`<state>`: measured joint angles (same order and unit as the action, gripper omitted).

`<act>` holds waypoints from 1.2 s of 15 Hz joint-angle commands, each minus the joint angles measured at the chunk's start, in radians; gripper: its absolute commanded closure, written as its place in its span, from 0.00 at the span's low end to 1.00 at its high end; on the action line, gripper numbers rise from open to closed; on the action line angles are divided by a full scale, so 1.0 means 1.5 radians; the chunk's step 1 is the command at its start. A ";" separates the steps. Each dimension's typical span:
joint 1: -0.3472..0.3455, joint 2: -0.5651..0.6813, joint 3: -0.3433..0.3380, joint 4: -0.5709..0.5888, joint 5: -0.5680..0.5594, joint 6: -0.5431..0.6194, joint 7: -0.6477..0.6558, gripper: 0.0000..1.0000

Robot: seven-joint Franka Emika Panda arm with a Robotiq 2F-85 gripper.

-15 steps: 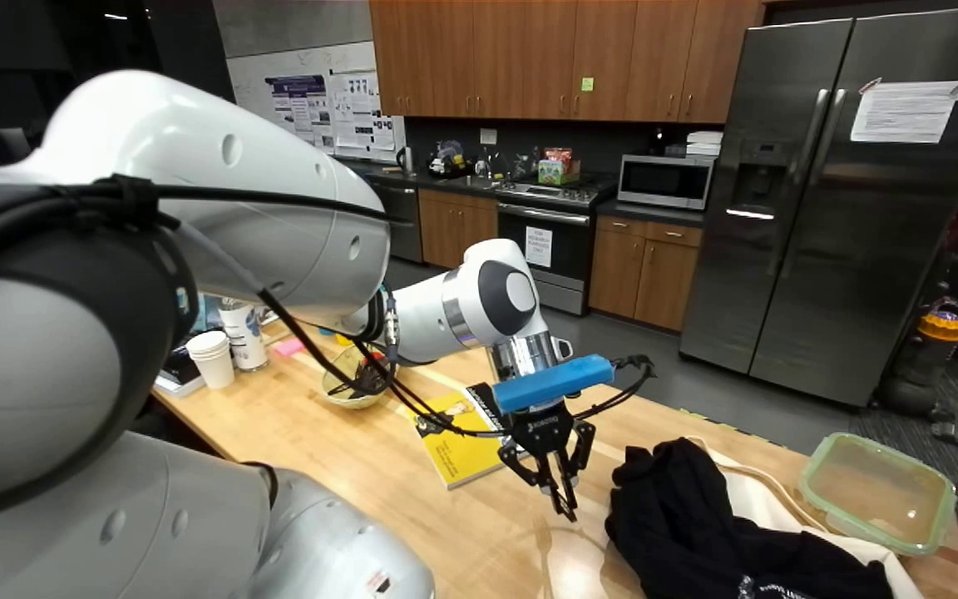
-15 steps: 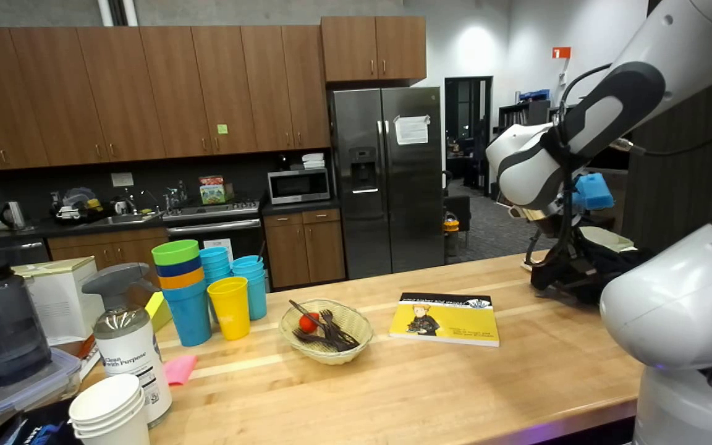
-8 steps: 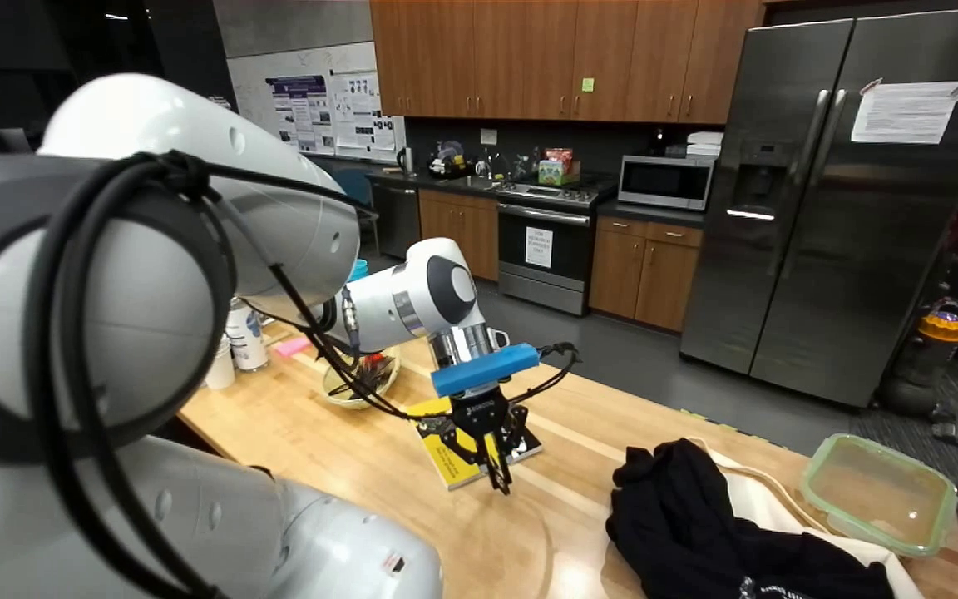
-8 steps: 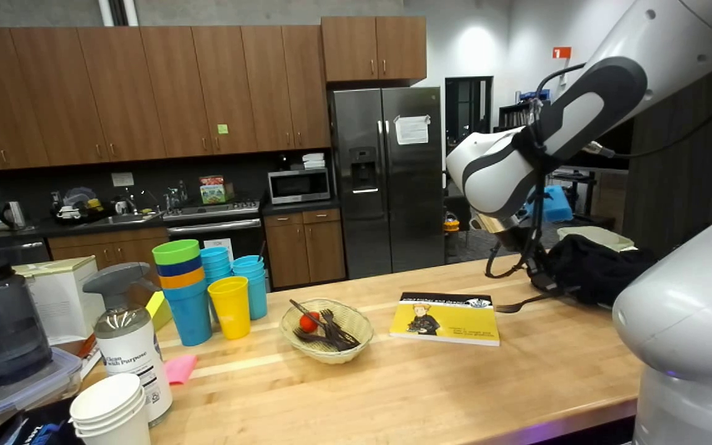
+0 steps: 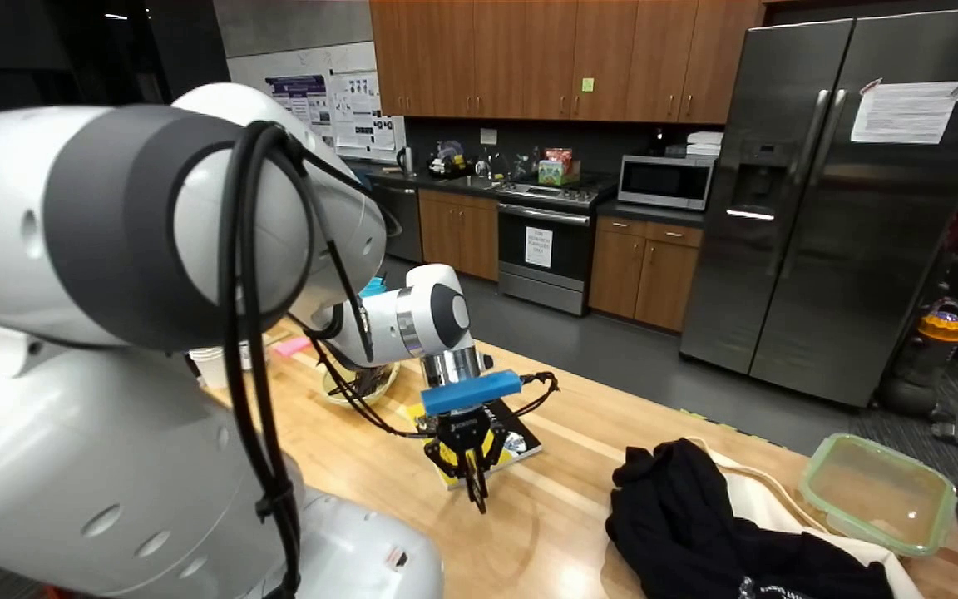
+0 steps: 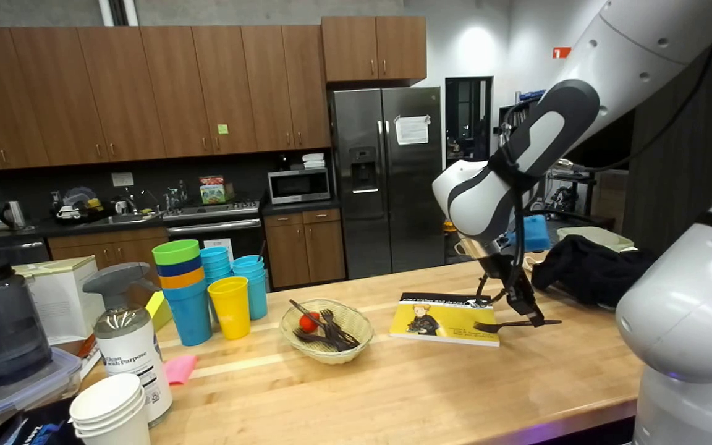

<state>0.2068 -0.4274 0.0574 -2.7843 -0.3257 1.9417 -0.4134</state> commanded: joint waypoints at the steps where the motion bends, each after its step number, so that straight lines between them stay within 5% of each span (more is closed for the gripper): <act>1: -0.015 0.029 -0.006 0.000 0.008 0.026 0.010 0.96; 9: -0.053 -0.032 -0.025 -0.014 0.004 0.029 0.018 0.96; 18: -0.088 0.010 -0.033 0.008 -0.005 0.025 0.057 0.96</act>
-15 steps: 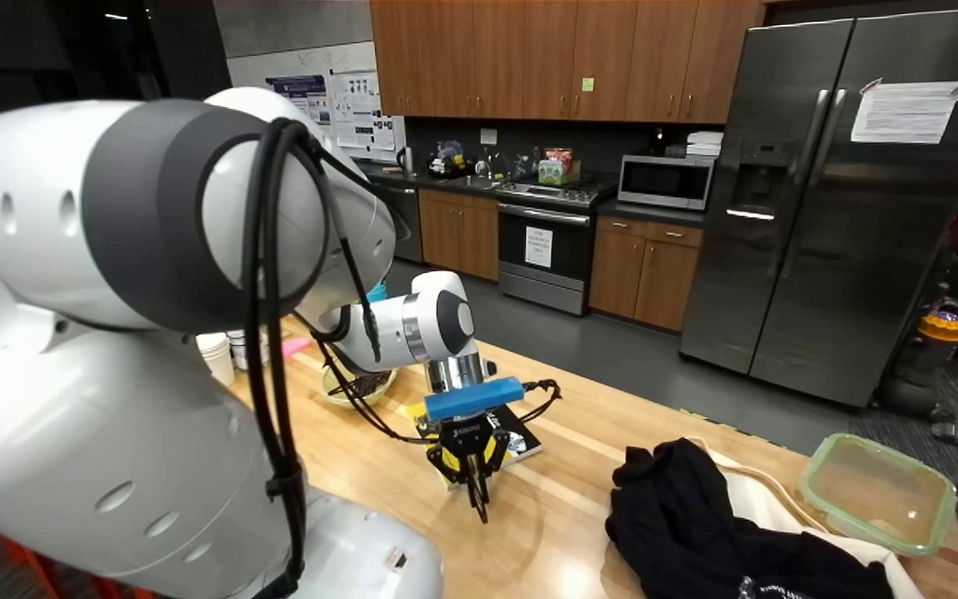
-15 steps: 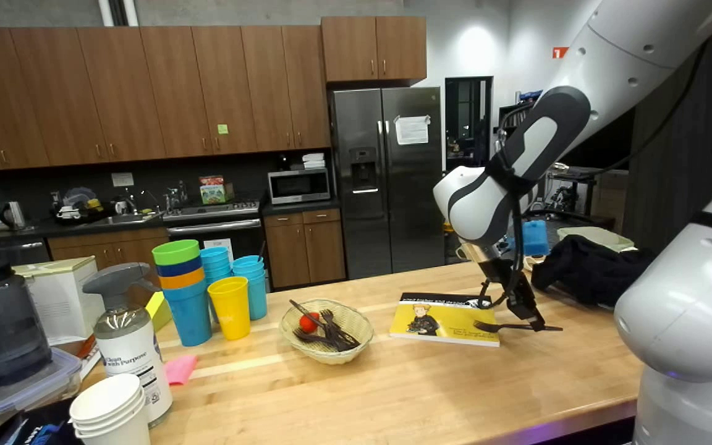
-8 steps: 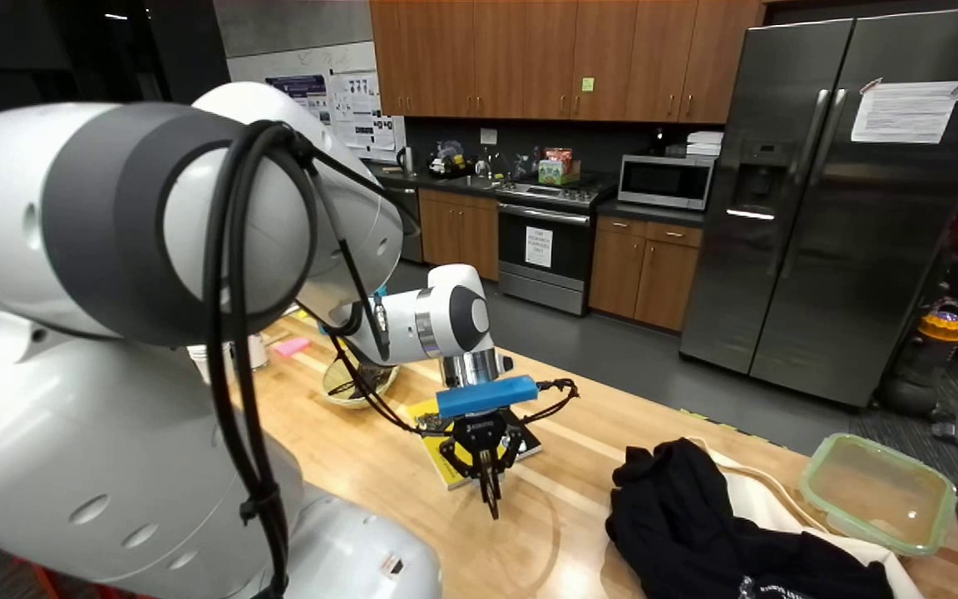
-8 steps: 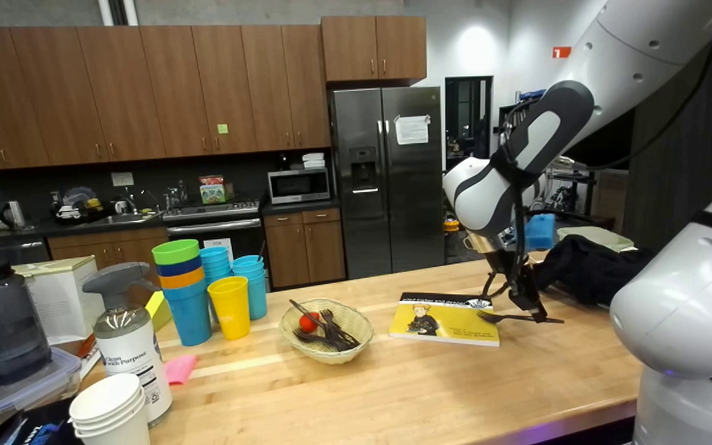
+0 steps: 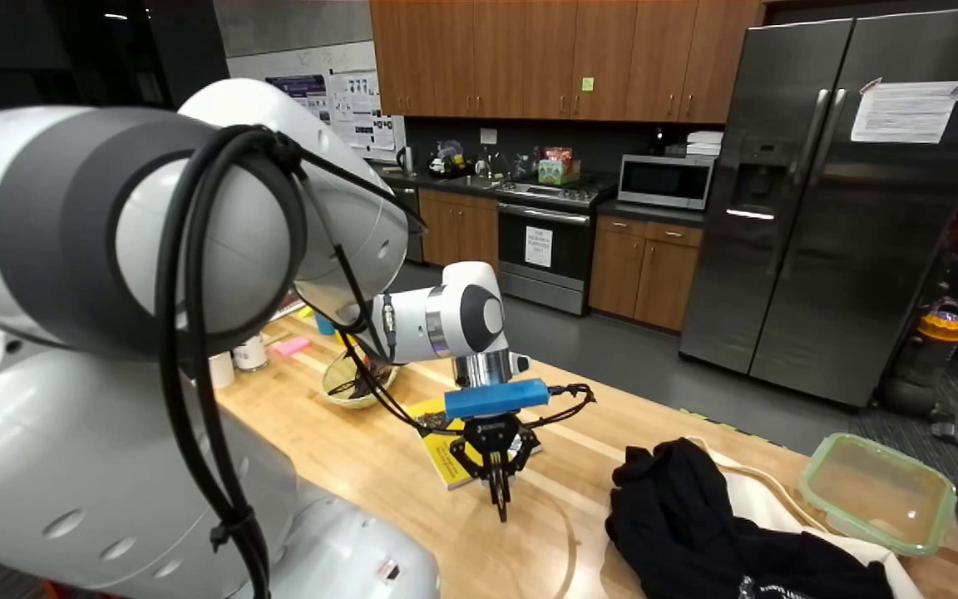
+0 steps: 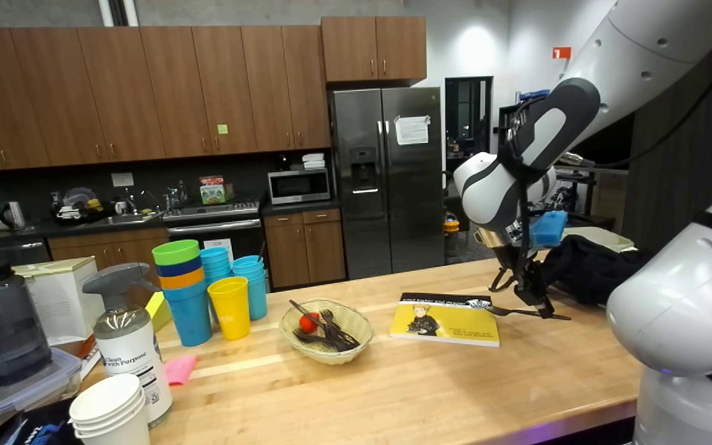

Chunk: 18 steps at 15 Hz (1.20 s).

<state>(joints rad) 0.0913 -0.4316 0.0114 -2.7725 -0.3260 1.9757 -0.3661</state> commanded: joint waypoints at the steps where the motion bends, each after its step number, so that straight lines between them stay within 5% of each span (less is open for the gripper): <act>1: -0.015 0.015 0.000 0.000 -0.008 -0.003 0.038 0.96; 18: -0.025 0.025 0.015 -0.001 -0.012 -0.042 0.109 0.96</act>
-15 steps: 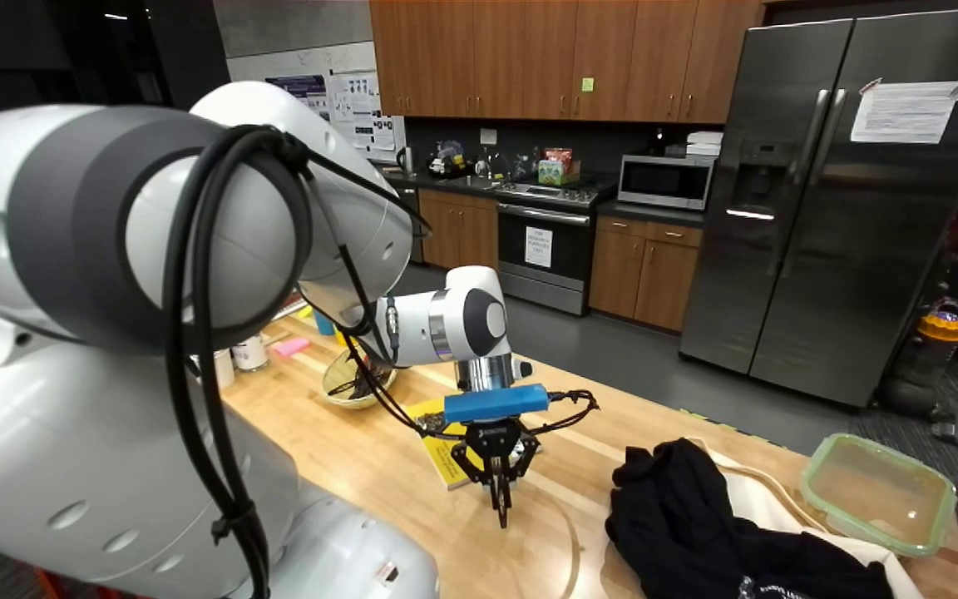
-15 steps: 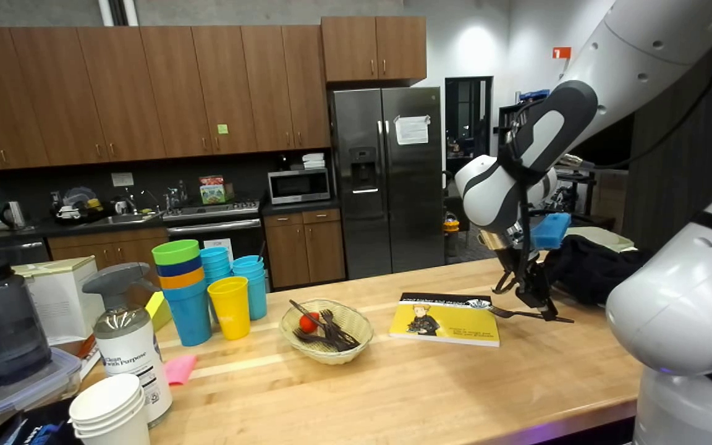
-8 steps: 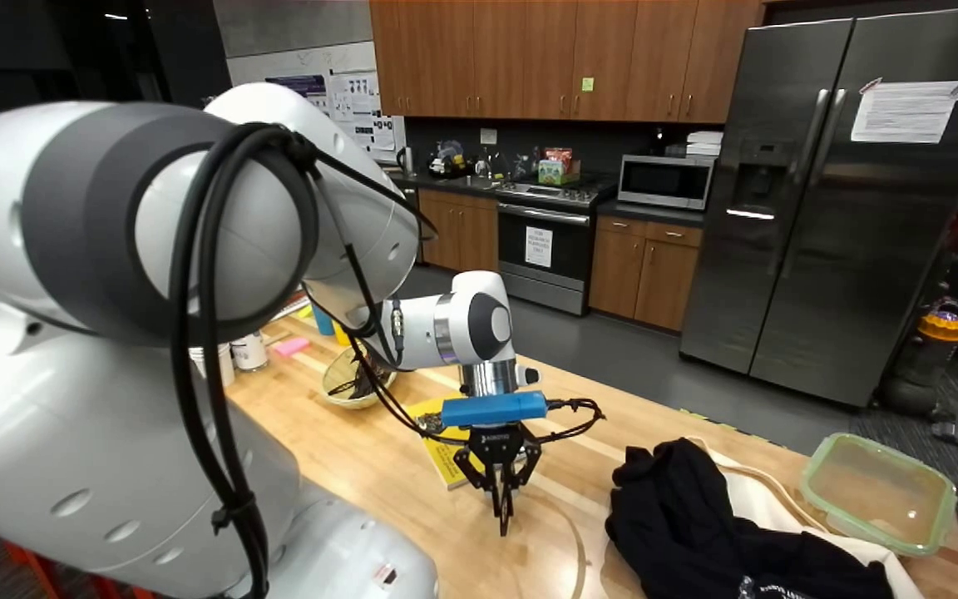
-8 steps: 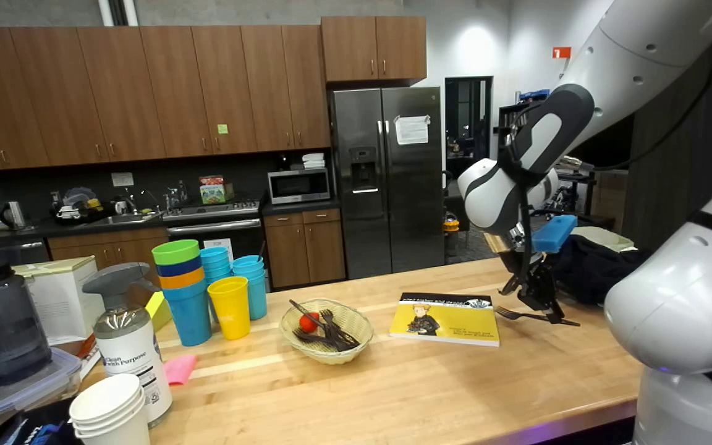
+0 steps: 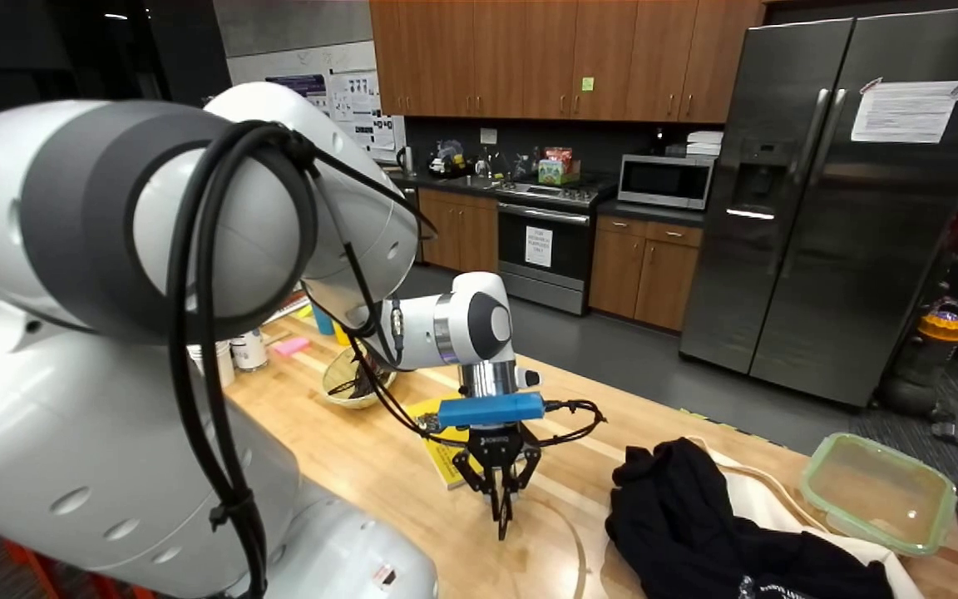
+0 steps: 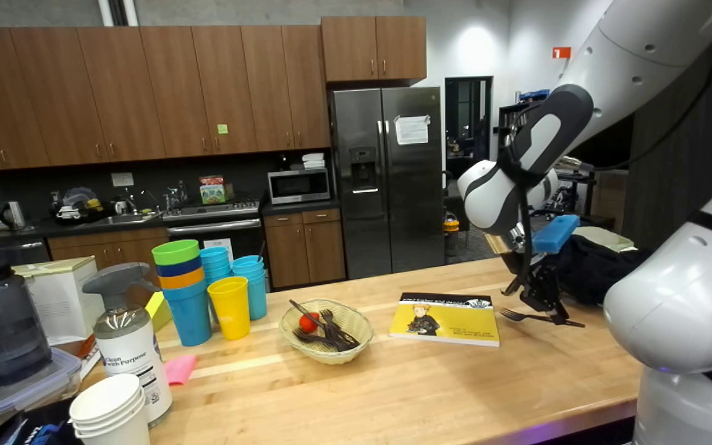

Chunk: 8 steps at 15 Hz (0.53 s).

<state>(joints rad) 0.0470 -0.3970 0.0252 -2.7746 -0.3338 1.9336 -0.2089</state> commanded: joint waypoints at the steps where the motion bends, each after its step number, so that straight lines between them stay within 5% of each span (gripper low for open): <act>1: 0.007 0.001 0.008 0.001 -0.005 -0.017 0.001 0.96; 8: 0.027 -0.002 0.019 0.001 -0.002 -0.036 -0.015 0.96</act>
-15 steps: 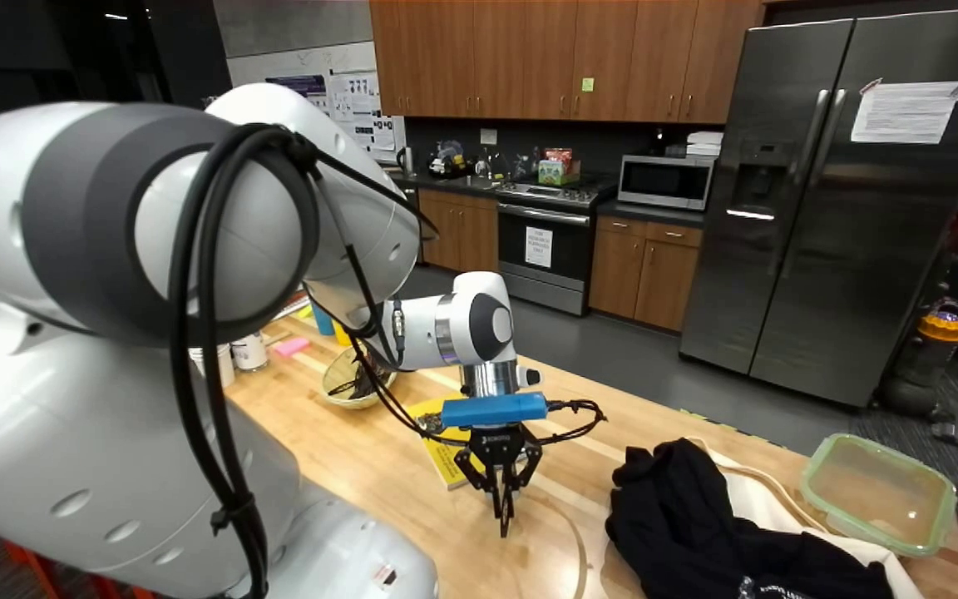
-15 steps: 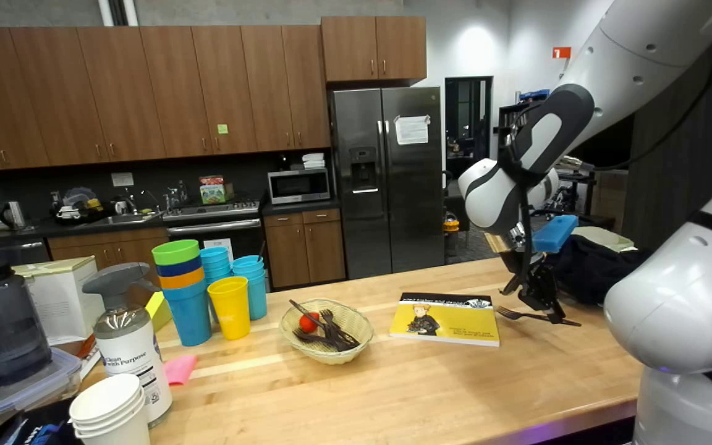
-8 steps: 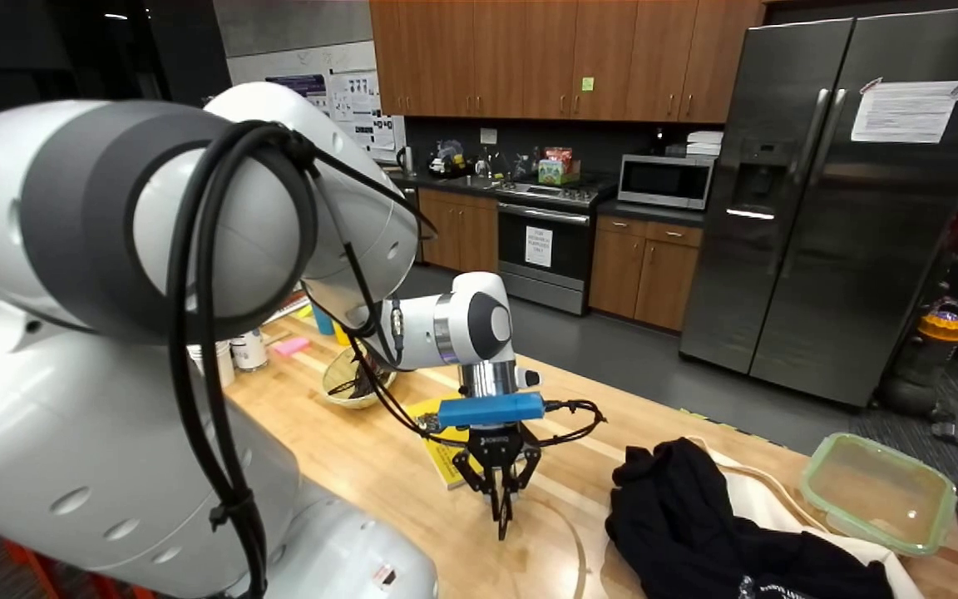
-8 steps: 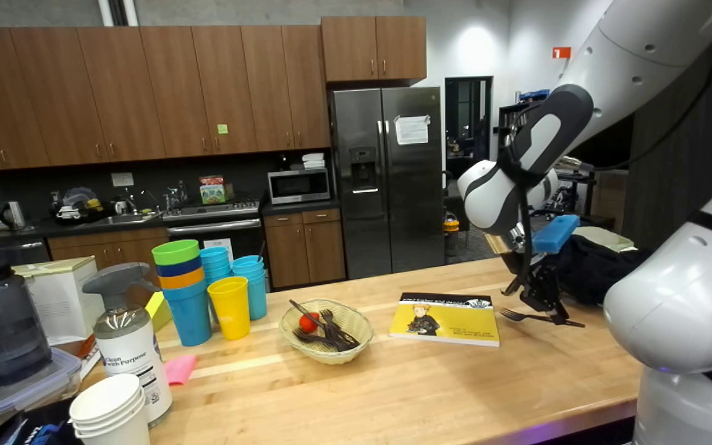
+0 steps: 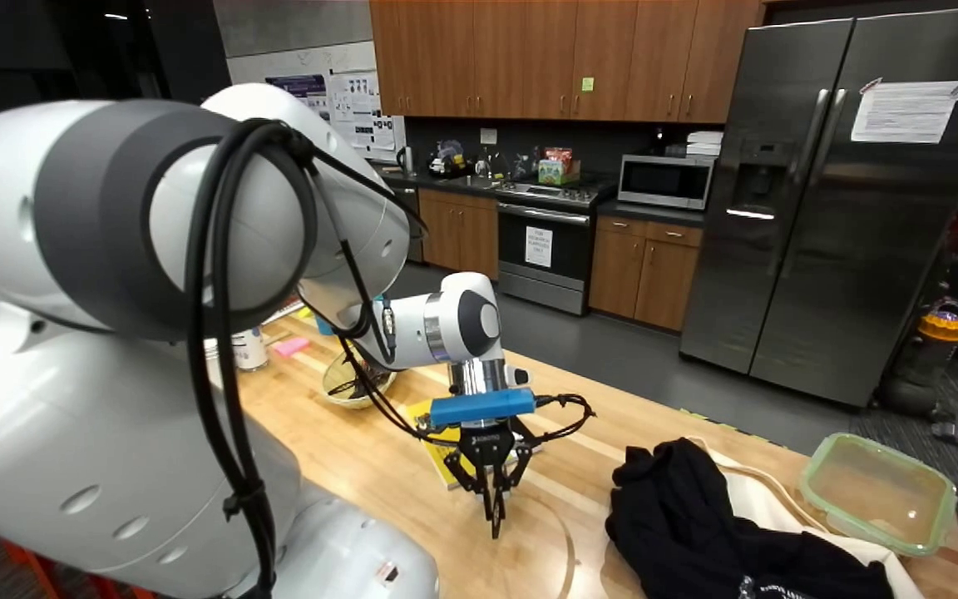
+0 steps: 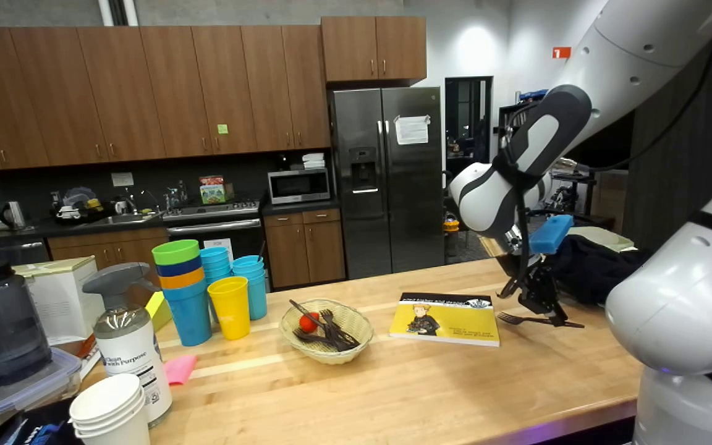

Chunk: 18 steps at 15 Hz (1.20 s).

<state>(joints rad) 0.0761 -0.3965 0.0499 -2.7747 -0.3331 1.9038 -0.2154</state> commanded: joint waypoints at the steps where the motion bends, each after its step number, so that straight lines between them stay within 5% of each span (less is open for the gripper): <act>1: 0.010 0.002 0.004 0.001 -0.003 -0.020 -0.011 0.96; 18: 0.033 0.031 0.017 0.000 -0.002 -0.041 -0.016 0.96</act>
<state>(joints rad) 0.1206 -0.3435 0.0705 -2.7765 -0.3330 1.8584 -0.2313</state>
